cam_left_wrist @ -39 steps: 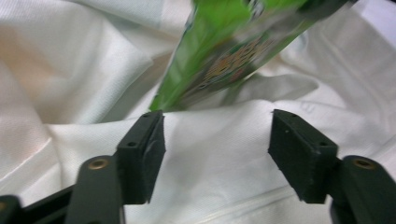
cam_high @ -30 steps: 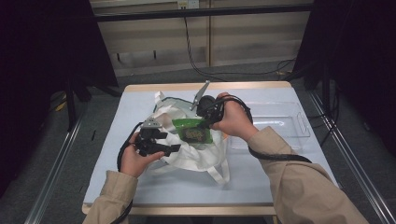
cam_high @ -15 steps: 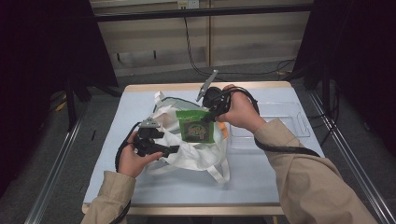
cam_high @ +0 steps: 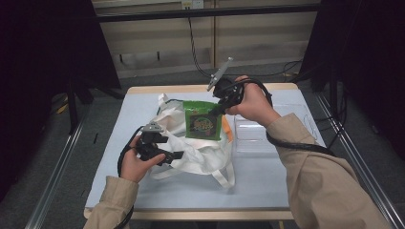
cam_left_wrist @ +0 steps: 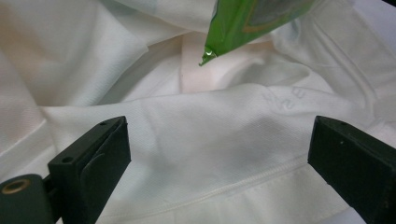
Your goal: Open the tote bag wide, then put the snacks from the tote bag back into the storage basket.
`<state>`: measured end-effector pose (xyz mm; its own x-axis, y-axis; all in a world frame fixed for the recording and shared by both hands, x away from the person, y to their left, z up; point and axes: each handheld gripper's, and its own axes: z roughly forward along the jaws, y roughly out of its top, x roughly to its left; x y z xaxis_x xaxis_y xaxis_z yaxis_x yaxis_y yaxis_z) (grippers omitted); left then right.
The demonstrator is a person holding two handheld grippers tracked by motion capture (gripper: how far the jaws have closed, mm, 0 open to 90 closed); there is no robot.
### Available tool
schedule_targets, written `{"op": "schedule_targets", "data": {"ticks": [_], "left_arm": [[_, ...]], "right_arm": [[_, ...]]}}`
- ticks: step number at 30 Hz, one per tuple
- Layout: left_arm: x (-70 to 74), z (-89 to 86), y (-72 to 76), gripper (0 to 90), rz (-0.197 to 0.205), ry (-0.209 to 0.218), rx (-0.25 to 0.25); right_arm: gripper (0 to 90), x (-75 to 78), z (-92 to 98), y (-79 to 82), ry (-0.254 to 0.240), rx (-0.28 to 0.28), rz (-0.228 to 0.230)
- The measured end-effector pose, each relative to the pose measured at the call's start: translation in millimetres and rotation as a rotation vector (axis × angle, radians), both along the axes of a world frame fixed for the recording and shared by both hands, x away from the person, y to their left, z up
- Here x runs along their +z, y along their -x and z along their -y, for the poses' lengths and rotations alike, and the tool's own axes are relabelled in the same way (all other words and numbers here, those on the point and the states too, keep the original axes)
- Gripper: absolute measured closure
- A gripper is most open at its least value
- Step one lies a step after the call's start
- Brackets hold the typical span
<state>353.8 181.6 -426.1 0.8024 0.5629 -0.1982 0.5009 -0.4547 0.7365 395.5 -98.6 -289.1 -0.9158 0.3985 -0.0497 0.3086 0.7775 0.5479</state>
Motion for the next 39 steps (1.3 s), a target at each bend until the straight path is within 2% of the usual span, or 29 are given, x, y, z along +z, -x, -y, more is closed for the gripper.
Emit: {"op": "schedule_targets", "data": {"ticks": [2, 4, 9, 25, 30, 31, 39], "left_arm": [[-0.2, 0.7, 0.3, 6.2, -0.001, 0.005, -0.004], [-0.6, 1.1, 0.1, 6.2, -0.004, 0.007, -0.001], [-1.1, 2.2, 0.4, 6.2, -0.002, 0.002, -0.009], [-0.9, -0.9, -0.3, 6.5, -0.002, 0.017, -0.006], [-1.8, 1.4, 0.5, 6.5, -0.006, 0.007, -0.023], [-2.1, 1.9, 0.6, 6.5, -0.007, 0.016, -0.024], [-1.3, 2.6, 0.7, 6.4, -0.005, 0.028, -0.037]], "right_arm": [[86.5, 1.2, 2.6, -0.4, 0.008, 0.009, 0.009], [86.5, 3.4, 5.5, -0.2, -0.001, 0.009, -0.003], [86.6, 11.2, 12.3, 0.8, -0.017, 0.01, 0.005], [86.6, 42.4, 33.8, 3.4, -0.028, 0.017, -0.034], [86.5, 50.5, 45.2, 3.9, -0.036, 0.01, -0.048], [86.5, 51.6, 47.6, 3.4, -0.038, 0.008, -0.043], [86.4, 56.1, 65.8, 1.3, -0.015, -0.01, -0.053]]}}
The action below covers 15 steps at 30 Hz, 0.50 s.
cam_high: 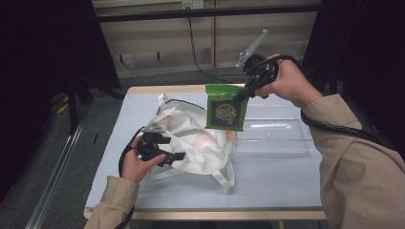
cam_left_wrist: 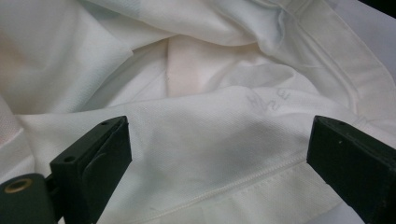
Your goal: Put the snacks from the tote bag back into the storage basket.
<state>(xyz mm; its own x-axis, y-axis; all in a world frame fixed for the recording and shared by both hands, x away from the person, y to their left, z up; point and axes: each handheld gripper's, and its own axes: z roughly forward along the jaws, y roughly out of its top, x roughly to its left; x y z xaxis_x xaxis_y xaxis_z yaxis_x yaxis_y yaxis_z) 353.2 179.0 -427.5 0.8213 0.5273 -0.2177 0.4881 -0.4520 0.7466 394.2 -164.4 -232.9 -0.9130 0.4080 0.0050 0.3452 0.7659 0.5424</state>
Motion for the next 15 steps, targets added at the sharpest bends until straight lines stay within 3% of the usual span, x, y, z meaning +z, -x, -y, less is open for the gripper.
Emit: {"op": "schedule_targets", "data": {"ticks": [15], "left_arm": [[-1.7, 1.9, -0.4, 6.4, -0.005, 0.008, -0.014]], "right_arm": [[86.3, 2.9, 32.1, -3.2, 0.02, -0.021, 0.012]]}}
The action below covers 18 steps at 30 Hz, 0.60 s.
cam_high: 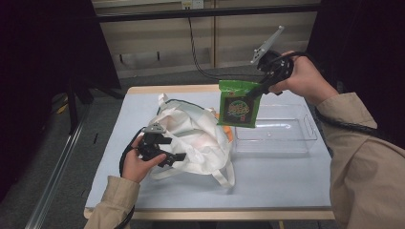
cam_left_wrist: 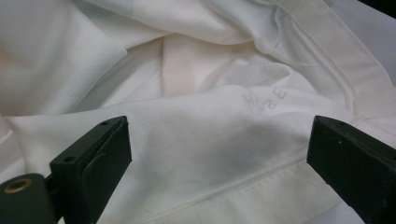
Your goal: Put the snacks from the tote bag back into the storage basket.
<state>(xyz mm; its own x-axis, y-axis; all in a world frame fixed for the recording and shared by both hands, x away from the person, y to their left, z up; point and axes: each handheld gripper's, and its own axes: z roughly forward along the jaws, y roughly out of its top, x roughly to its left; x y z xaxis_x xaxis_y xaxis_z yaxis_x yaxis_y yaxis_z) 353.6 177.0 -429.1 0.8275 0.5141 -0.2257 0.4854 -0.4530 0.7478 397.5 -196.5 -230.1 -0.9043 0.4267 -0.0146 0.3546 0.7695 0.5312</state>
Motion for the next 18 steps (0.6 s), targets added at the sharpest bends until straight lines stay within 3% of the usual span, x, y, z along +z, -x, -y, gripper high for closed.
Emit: {"op": "schedule_targets", "data": {"ticks": [18], "left_arm": [[1.4, 2.0, -0.4, 6.6, 0.0, 0.001, -0.013]], "right_arm": [[86.2, -9.6, 32.5, -1.0, 0.011, -0.04, -0.007]]}}
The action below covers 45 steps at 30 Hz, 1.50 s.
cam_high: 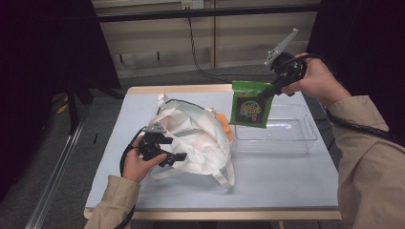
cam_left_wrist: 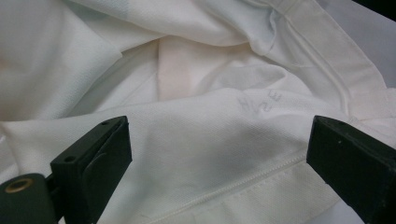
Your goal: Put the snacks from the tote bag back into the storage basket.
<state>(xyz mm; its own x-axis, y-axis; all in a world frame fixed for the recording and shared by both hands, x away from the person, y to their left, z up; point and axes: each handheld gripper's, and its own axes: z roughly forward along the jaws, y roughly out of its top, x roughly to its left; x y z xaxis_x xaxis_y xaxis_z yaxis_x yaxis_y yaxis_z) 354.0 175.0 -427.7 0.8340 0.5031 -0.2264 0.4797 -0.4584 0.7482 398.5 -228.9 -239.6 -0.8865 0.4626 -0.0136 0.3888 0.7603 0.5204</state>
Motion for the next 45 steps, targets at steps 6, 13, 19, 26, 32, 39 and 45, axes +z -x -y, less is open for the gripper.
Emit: {"op": "schedule_targets", "data": {"ticks": [6, 13, 19, 26, 32, 39, 45], "left_arm": [[0.1, 1.2, -0.4, 6.6, 0.001, -0.002, -0.001], [0.3, 0.9, -1.7, 6.5, 0.002, 0.0, 0.002], [-1.6, 4.6, -2.0, 6.5, 0.001, 0.001, -0.011], [-2.7, 6.5, -2.5, 6.5, -0.003, -0.011, -0.011], [-2.2, 7.1, -2.2, 6.5, 0.001, -0.013, -0.011], [-0.8, 6.6, -2.5, 6.6, 0.008, -0.025, -0.013], [-1.4, 9.3, -2.8, 6.6, 0.004, -0.027, -0.026]], "right_arm": [[86.1, -5.7, 9.0, 0.6, 0.0, -0.012, -0.001], [86.0, -9.7, 21.4, 2.1, -0.006, -0.031, -0.002], [85.9, -12.9, 28.1, 2.9, -0.002, -0.037, 0.002], [85.7, -22.9, 31.8, 2.6, 0.011, -0.026, 0.005], [85.4, -34.4, 31.7, 2.2, 0.026, 0.006, 0.015], [84.8, -51.2, 27.5, -0.1, 0.038, 0.04, 0.024], [84.6, -64.3, 24.3, 0.1, 0.038, 0.056, 0.012]]}}
